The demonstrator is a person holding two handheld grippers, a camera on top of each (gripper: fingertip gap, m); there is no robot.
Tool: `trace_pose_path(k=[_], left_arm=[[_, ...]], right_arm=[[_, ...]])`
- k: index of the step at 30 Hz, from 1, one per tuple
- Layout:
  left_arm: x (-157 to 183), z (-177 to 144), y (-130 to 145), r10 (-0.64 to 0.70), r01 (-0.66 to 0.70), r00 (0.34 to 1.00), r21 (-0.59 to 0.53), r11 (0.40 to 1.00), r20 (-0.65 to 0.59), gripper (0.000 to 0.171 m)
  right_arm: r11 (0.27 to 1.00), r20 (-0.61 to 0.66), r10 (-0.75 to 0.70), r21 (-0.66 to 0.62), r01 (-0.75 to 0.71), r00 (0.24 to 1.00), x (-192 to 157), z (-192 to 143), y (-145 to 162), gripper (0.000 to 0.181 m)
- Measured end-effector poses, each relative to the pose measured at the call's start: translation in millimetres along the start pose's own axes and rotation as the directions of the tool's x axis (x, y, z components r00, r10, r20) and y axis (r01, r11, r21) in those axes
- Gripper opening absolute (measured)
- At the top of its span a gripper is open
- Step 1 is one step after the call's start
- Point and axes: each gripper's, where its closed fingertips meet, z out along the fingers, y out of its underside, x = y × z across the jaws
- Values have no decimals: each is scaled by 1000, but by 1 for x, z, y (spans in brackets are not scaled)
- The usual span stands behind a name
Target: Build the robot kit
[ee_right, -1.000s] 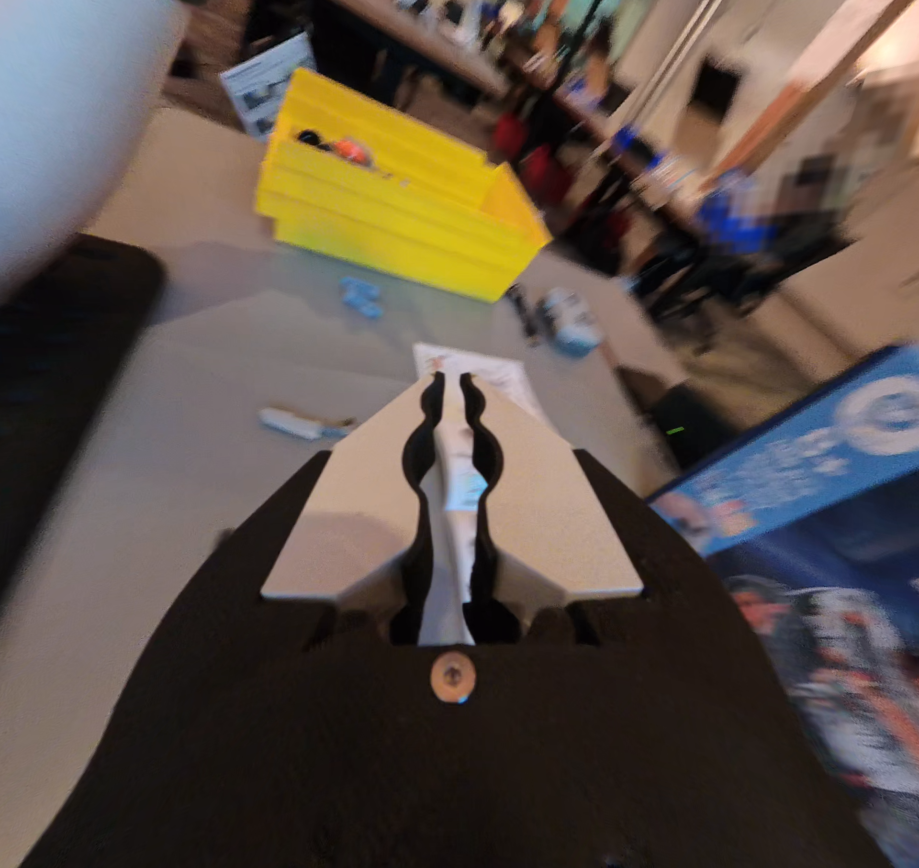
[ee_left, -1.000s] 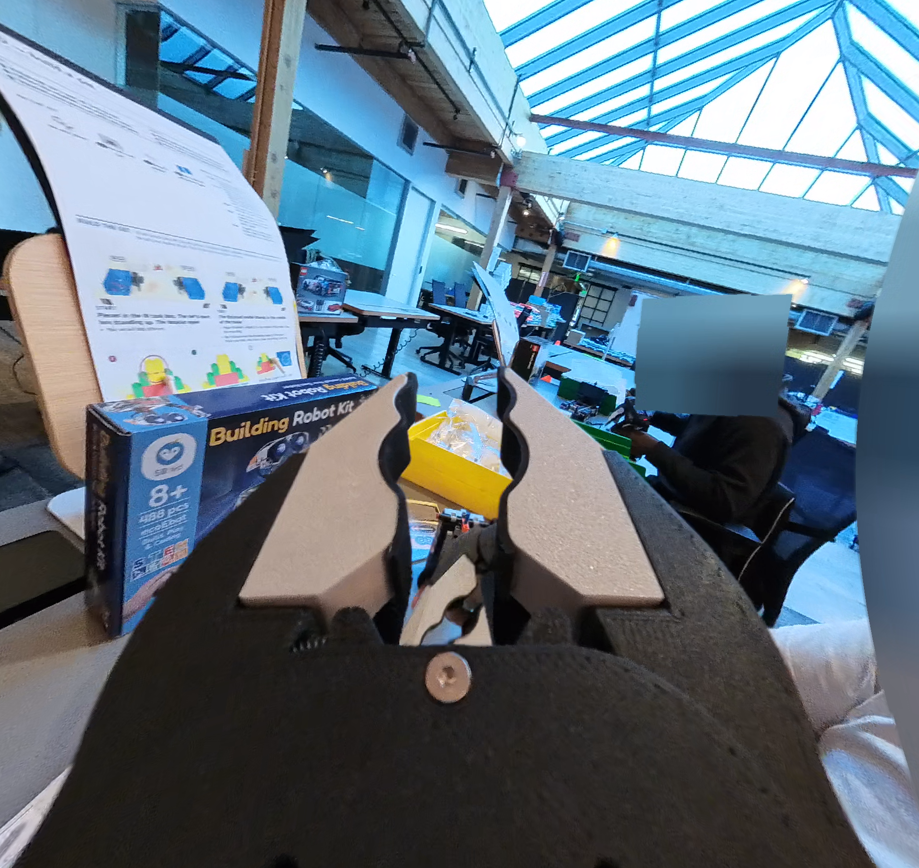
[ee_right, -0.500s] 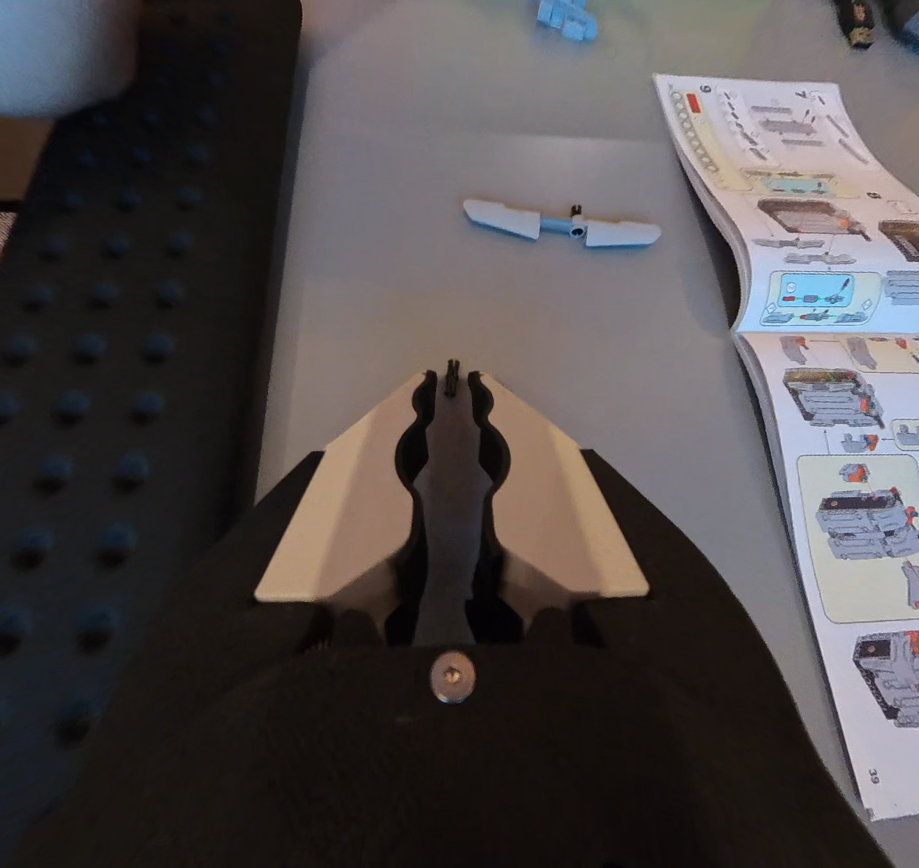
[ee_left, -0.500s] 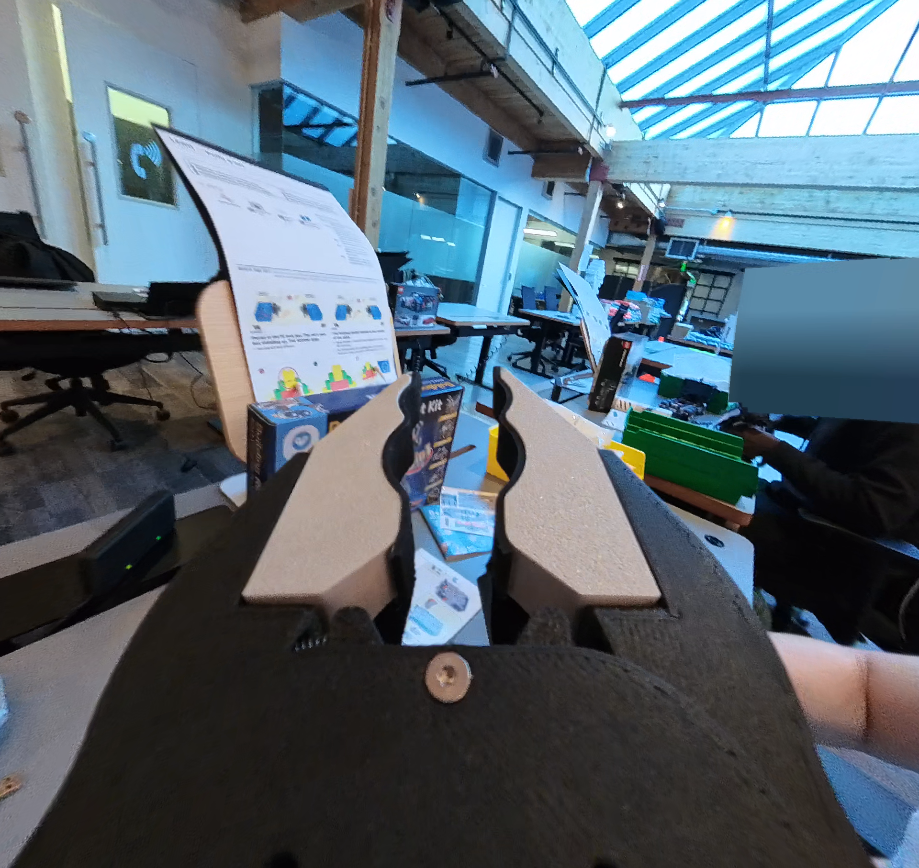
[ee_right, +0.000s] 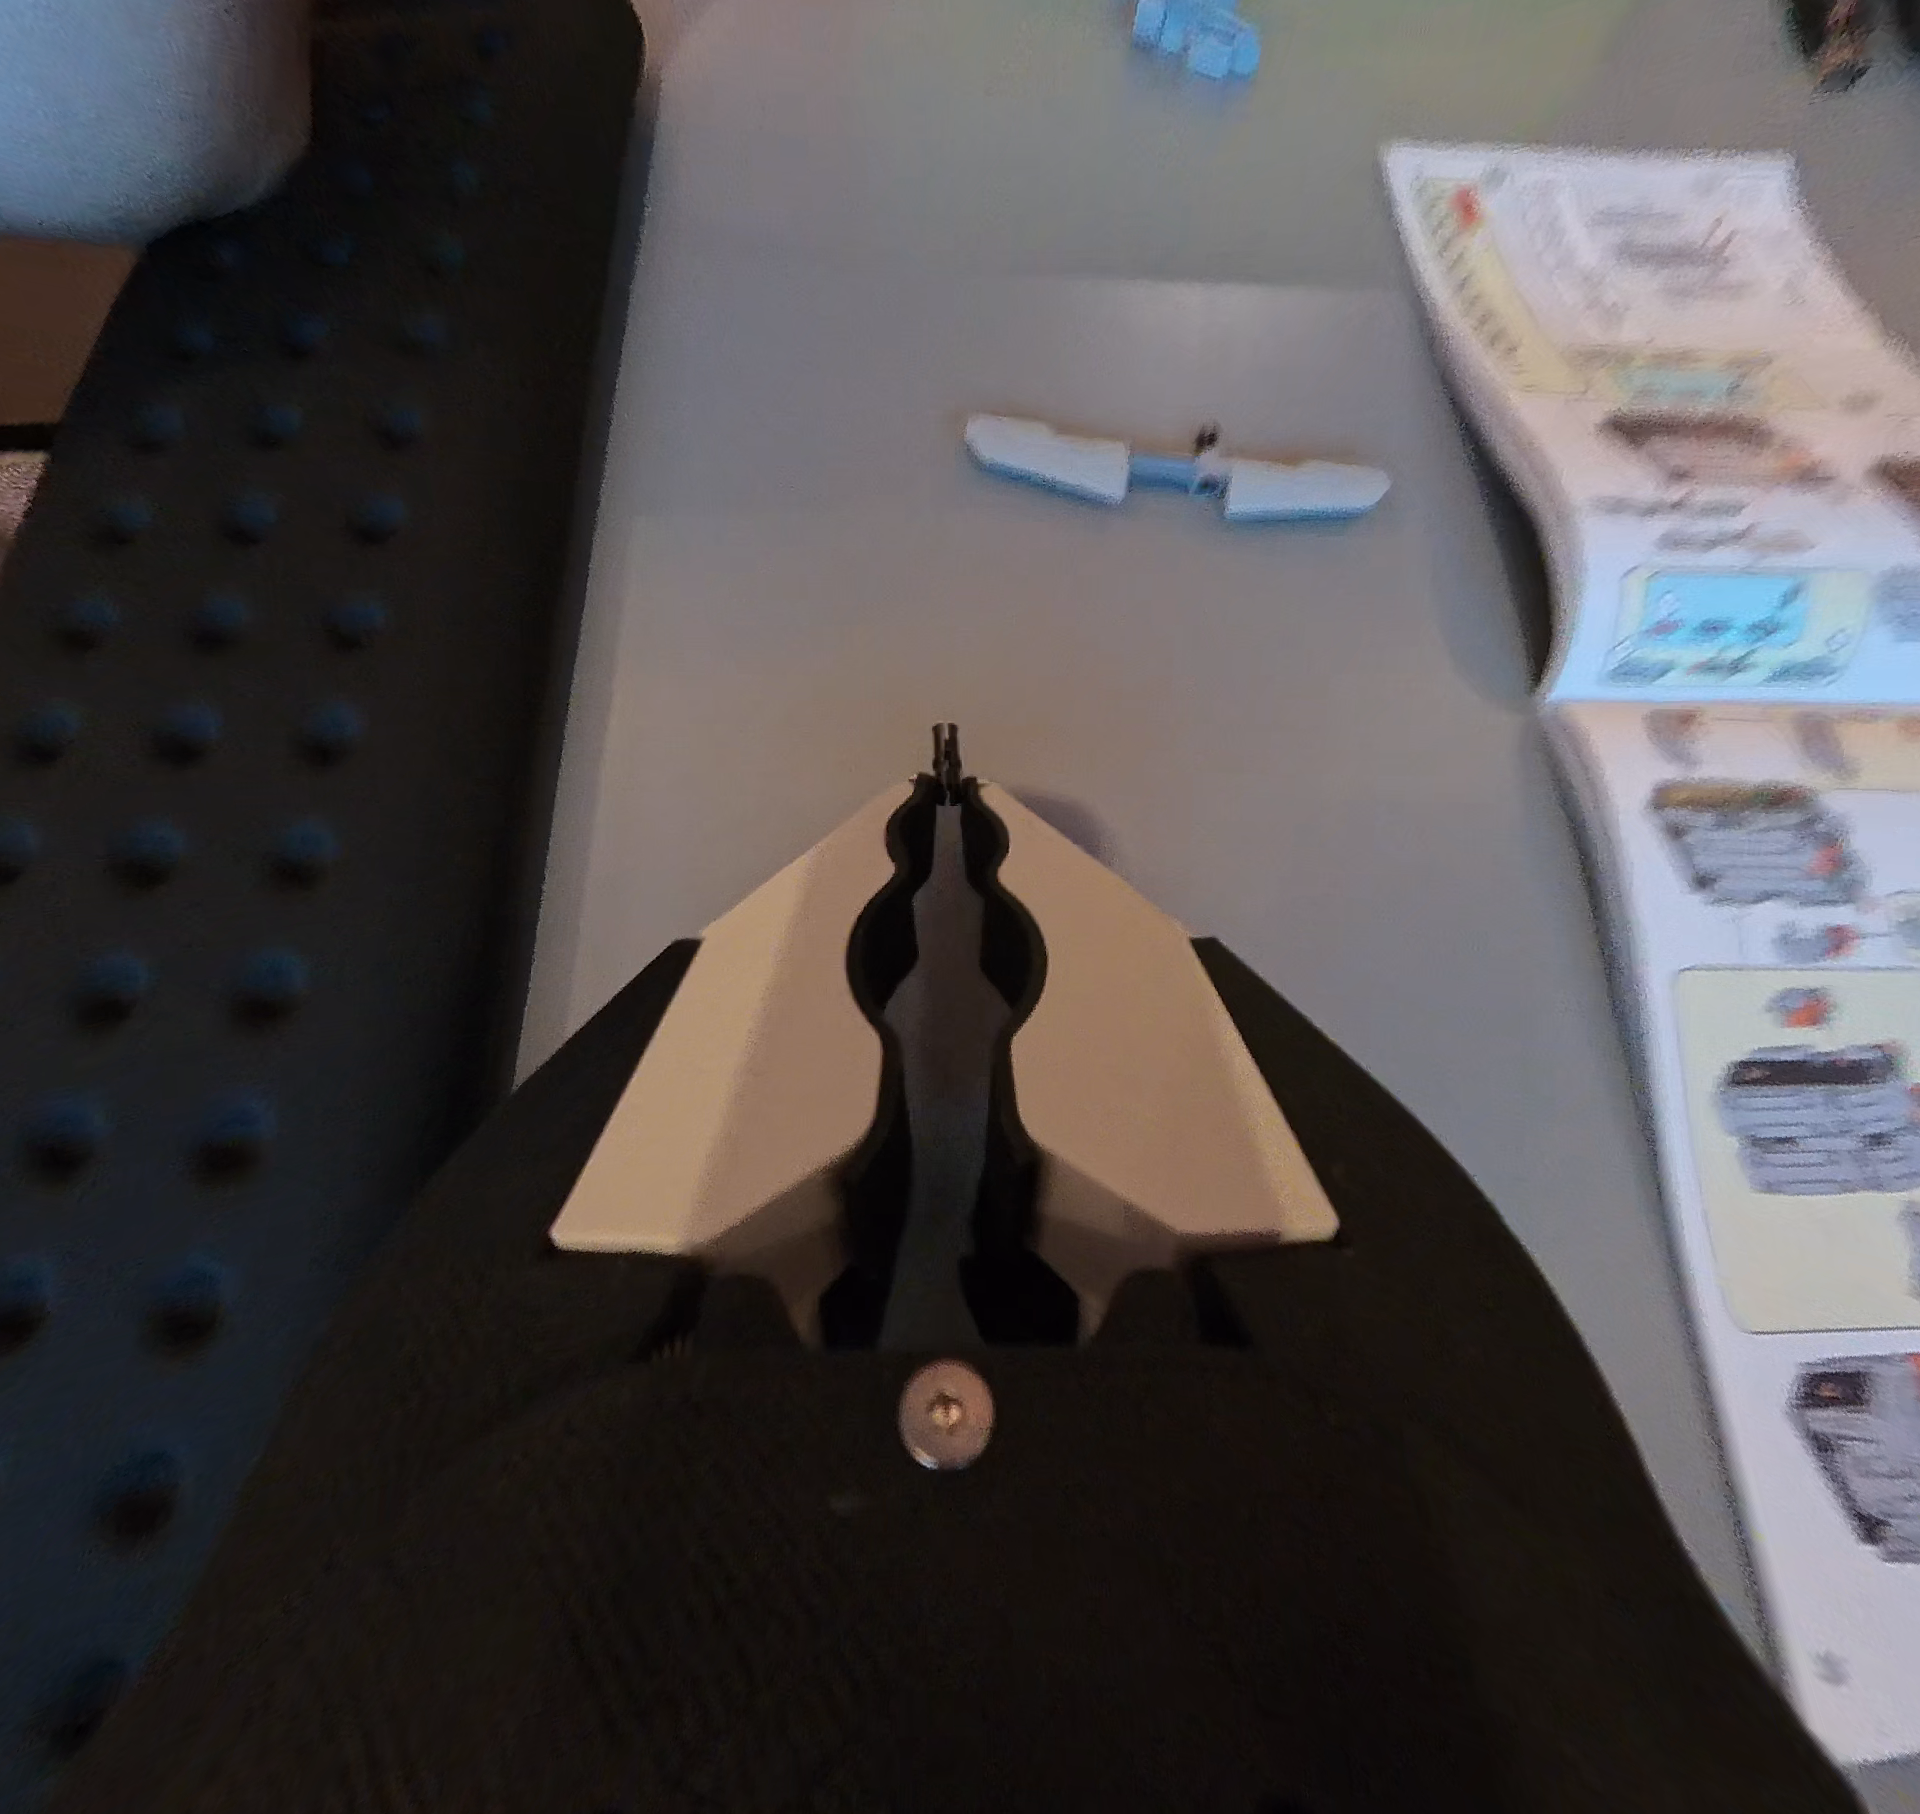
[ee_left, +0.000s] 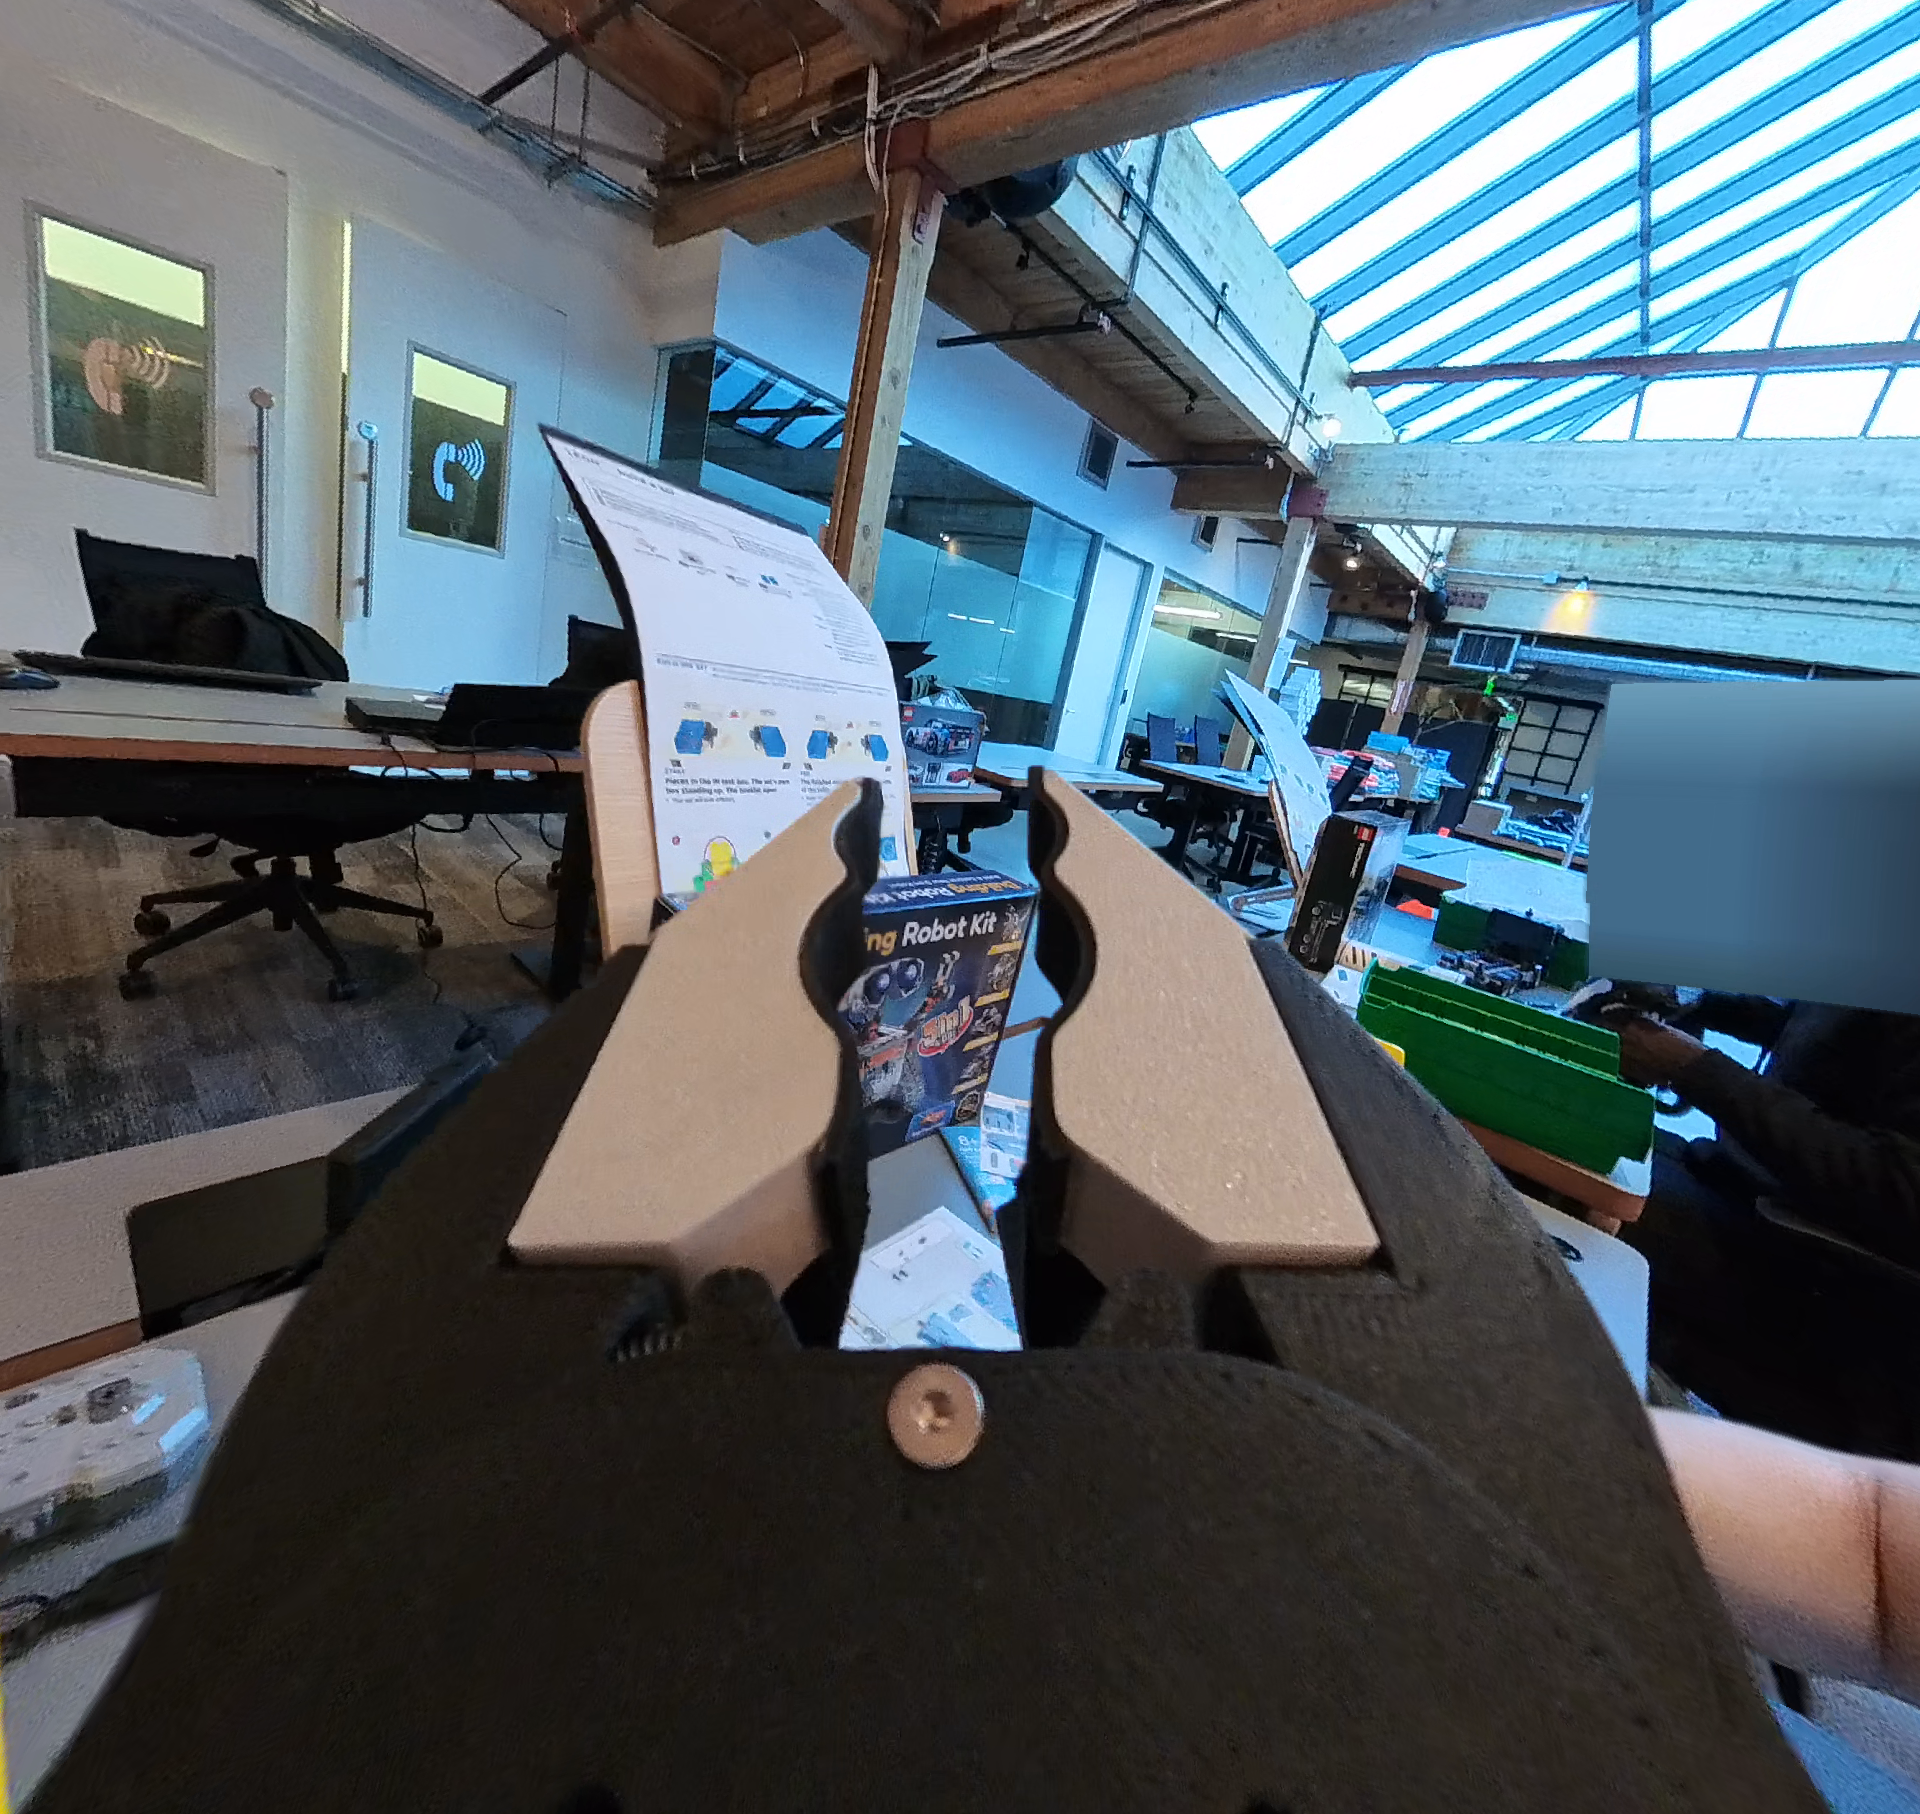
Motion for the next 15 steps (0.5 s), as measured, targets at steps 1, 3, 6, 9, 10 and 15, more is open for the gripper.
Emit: trace_pose_path(k=[1, 3, 6, 9, 10, 15], left_arm=[[1, -2, -2, 13, -13, 1000, 7, 1000, -6, 27], [10, -3, -2, 41, -41, 997, 3, 999, -58, 28], [42, 4, 8, 17, -24, 964, -24, 999, -267, 37], [69, 20, 35, -36, -18, 912, -127, 992, -410, 41], [78, 27, 46, -59, -23, 897, -180, 983, -439, 42], [109, 73, 86, -121, -32, 871, -300, 954, -476, 41]], right_arm=[[999, -33, -26, 46, 28, 999, 6, -8, -13, 3], [981, -141, -90, 157, 112, 986, 26, -37, -55, 3], [894, -287, -229, 316, 318, 930, 36, -102, -135, 3], [789, -498, -369, 278, 548, 785, 45, -160, -194, 2], [758, -565, -405, 233, 610, 719, 49, -176, -207, 2], [677, -730, -457, 84, 731, 507, 54, -215, -227, 2]])
